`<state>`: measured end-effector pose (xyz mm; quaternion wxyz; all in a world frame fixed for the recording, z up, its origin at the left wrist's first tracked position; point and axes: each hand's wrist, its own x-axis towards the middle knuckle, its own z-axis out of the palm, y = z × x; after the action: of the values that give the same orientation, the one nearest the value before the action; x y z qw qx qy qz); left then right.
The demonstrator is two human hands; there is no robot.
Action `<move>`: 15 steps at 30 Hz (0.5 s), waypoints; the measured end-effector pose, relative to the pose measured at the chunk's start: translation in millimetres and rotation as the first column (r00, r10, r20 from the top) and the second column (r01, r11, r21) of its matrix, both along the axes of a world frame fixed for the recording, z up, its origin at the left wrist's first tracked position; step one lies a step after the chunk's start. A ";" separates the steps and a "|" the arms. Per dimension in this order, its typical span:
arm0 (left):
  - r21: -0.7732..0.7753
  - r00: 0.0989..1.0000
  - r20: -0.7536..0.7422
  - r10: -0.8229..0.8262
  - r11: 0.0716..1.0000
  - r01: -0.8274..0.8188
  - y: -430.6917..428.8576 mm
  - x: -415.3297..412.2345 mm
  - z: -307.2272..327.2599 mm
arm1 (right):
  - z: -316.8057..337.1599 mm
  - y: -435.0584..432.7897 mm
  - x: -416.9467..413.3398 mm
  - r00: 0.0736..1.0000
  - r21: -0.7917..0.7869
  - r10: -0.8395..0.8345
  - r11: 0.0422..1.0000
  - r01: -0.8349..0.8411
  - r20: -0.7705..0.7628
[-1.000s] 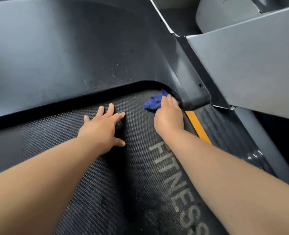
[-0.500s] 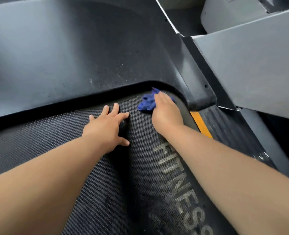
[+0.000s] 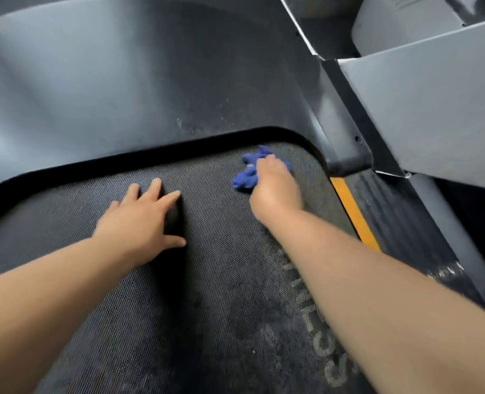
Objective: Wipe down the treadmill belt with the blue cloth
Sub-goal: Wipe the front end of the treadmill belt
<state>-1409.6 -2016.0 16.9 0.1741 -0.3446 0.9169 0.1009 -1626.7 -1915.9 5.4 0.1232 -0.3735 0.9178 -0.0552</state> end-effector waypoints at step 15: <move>0.111 0.993 0.054 0.109 0.987 -0.115 3.4 22.8 0.5 | 15.4 44.6 96.9 0.859 -0.015 0.503 0.863 -0.504 0.095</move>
<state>-1386.8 -2012.6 17.4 0.2093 -0.3873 0.8845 0.1545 -1529.8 -1871.3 20.9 0.1789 -0.5965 0.7817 -0.0339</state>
